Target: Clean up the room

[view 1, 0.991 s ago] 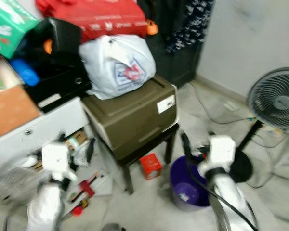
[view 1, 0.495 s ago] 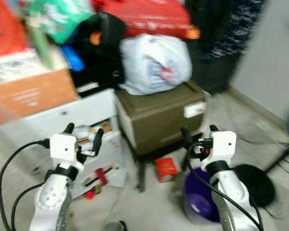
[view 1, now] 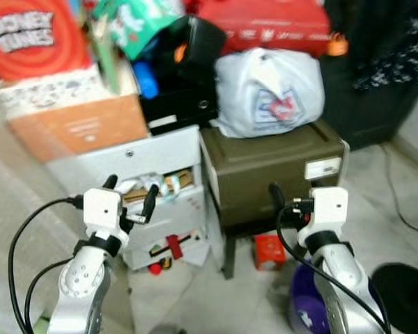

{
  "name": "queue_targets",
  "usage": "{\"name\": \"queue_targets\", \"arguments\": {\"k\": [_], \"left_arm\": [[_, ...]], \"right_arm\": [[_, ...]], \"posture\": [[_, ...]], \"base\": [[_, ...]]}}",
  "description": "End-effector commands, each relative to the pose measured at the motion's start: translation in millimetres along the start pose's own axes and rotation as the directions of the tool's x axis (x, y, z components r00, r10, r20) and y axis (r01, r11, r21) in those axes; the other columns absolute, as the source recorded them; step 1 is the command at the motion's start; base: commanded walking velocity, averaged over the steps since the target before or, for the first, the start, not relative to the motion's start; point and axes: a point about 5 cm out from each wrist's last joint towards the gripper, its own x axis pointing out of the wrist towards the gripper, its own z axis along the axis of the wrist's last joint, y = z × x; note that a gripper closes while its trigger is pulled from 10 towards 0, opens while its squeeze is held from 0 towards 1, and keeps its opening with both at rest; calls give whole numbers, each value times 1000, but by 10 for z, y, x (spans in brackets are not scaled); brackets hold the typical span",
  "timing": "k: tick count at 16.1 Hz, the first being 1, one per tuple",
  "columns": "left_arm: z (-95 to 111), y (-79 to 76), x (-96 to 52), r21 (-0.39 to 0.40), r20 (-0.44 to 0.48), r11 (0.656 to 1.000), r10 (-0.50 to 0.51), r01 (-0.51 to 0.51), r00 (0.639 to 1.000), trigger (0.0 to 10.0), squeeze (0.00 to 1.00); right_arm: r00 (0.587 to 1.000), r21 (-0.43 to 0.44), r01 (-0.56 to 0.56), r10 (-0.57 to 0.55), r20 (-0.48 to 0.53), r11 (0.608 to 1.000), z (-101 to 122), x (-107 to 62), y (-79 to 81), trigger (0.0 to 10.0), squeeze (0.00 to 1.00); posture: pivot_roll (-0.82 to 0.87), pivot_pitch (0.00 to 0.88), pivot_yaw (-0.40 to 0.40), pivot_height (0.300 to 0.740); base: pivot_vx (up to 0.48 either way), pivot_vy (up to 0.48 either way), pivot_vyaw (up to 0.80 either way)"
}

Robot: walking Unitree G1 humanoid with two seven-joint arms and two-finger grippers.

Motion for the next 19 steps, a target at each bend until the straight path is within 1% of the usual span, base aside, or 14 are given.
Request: {"name": "queue_targets", "arguments": {"k": [1, 5, 19], "left_arm": [[-1, 53, 12, 20, -20, 1000, 23, -23, 1000, 10000, 0], [1, 42, 24, 15, -19, 1000, 6, -6, 1000, 10000, 0], [0, 49, 46, 12, -26, 1000, 22, -21, 999, 10000, 0]], "right_arm": [[1000, 15, -12, 12, 7, 1000, 35, 21, 52, 10000, 0], [1000, 13, -20, 20, 3, 1000, 31, 35, 59, 10000, 0], [999, 7, -32, 32, -5, 999, 25, 54, 63, 10000, 0]], "posture": [[-53, 0, 24, 740], [-51, 0, 21, 740], [-52, 0, 20, 740]], "base": [[0, 0, 0], [0, 0, 530], [0, 0, 798]]}}
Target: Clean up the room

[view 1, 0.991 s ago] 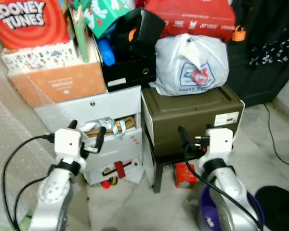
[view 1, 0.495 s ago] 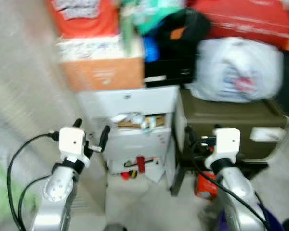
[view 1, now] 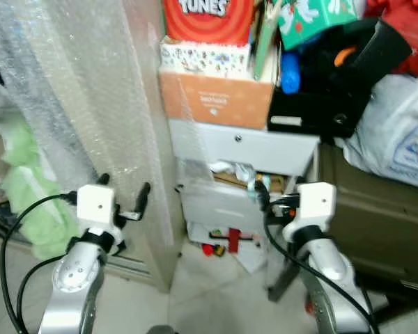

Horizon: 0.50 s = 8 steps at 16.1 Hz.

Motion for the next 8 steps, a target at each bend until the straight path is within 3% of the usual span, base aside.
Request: {"name": "queue_targets", "arguments": {"k": [1, 8], "left_arm": [[12, -28, 6, 1, 0, 1000, -7, 7, 1000, 10000, 0], [11, -25, 12, 0, 0, 1000, -3, 3, 1000, 10000, 0]], "right_arm": [[1000, -14, 20, -20, -12, 1000, -14, -21, -78, 10000, 0], [1000, -15, 18, -18, -12, 1000, -15, -16, -80, 10000, 0]], "posture": [[-53, 0, 21, 740], [-53, 0, 23, 740]], "base": [[0, 0, 800], [0, 0, 800]]}}
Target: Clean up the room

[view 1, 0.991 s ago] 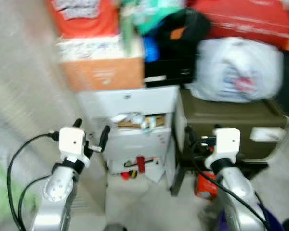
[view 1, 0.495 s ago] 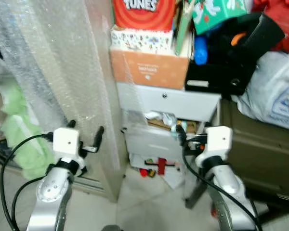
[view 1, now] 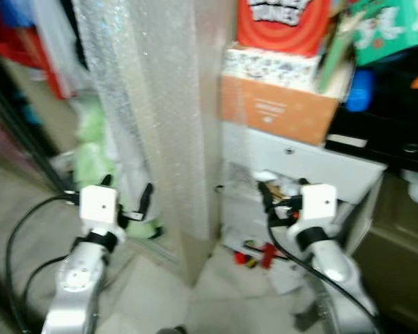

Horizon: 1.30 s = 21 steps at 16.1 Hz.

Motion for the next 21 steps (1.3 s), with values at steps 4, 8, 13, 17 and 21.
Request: {"name": "queue_targets", "arguments": {"k": [4, 8, 13, 17, 21], "left_arm": [[28, 58, 7, 21, 1, 1000, 18, -18, 1000, 10000, 0], [31, 51, 49, 24, 5, 1000, 20, -20, 1000, 10000, 0], [81, 80, 173, 38, 40, 998, 48, -49, 998, 10000, 0], [106, 110, 266, 32, 64, 996, 82, -84, 995, 10000, 0], [114, 126, 322, 34, 85, 995, 90, -93, 992, 10000, 0]], "right_arm": [[1000, 12, -10, 10, 6, 1000, 19, 28, 28, 10000, 0], [1000, 6, -11, 11, 10, 1000, 27, 65, 16, 10000, 0], [999, -15, -24, 24, 37, 1000, 78, 197, 0, 10000, 0], [998, -29, -34, 35, 57, 999, 127, 302, -24, 10000, 0], [995, -22, -47, 48, 87, 999, 192, 318, -11, 10000, 0]], "posture": [[-54, 0, 19, 740], [-54, 0, 20, 740], [-48, 0, 10, 740], [-50, 0, 2, 740], [-60, 0, 7, 740]], "base": [[0, 0, 800], [0, 0, 800], [0, 0, 800], [0, 0, 800], [0, 0, 800]]}}
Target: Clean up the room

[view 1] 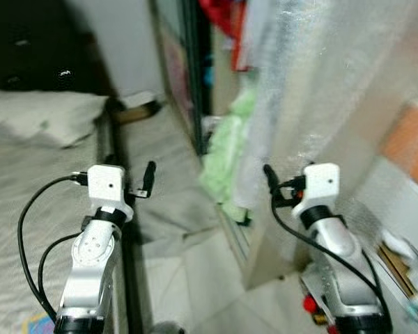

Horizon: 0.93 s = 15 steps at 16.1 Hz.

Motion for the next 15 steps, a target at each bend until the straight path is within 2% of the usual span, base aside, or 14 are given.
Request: {"name": "queue_targets", "arguments": {"k": [1, 4, 6, 10, 11, 12, 13, 15], "left_arm": [[-18, 75, 10, 16, -8, 1000, 16, -16, 1000, 10000, 0], [-12, 94, 11, 25, -10, 1000, 4, -4, 1000, 10000, 0], [-10, 90, -1, 26, -10, 1000, 0, 0, 1000, 10000, 0], [65, 83, -39, -1, -5, 1000, 3, -3, 1000, 10000, 0], [96, 76, -53, 7, 4, 1000, -2, 2, 1000, 10000, 0], [112, 83, -80, 14, 7, 1000, 3, -4, 1000, 10000, 0], [115, 83, -146, 9, -7, 1000, -1, 1, 1000, 10000, 0], [104, 42, -280, 3, -38, 999, -45, 45, 998, 10000, 0]], "right_arm": [[999, 23, -27, 26, 29, 999, 66, 24, 80, 10000, 0], [999, 35, -28, 27, 37, 999, 79, 17, 109, 10000, 0], [1000, 16, -15, 15, 22, 1000, 5, 28, 85, 10000, 0], [1000, 21, -23, 22, 21, 1000, 16, 33, 87, 10000, 0], [1000, 31, -1, 0, 7, 1000, 6, -20, 52, 10000, 0], [1000, 14, 20, -19, -8, 1000, -15, -149, 2, 10000, 0], [997, -11, 61, -61, -43, 998, -47, -420, -90, 10000, 0], [993, -40, 84, -87, -85, 996, -114, -652, -151, 10000, 0]], "posture": [[-62, 0, 13, 740], [-53, 0, 22, 740], [-42, 0, 25, 740], [-24, 0, 12, 740], [-22, 0, 7, 740], [-26, 0, 6, 740], [-39, 0, 10, 740], [-54, 0, 25, 740]], "base": [[0, 0, 800], [0, 0, 800], [0, 0, 800], [0, 0, 700], [0, 0, 0], [0, 0, 0], [0, 0, 0], [0, 0, 0]]}}
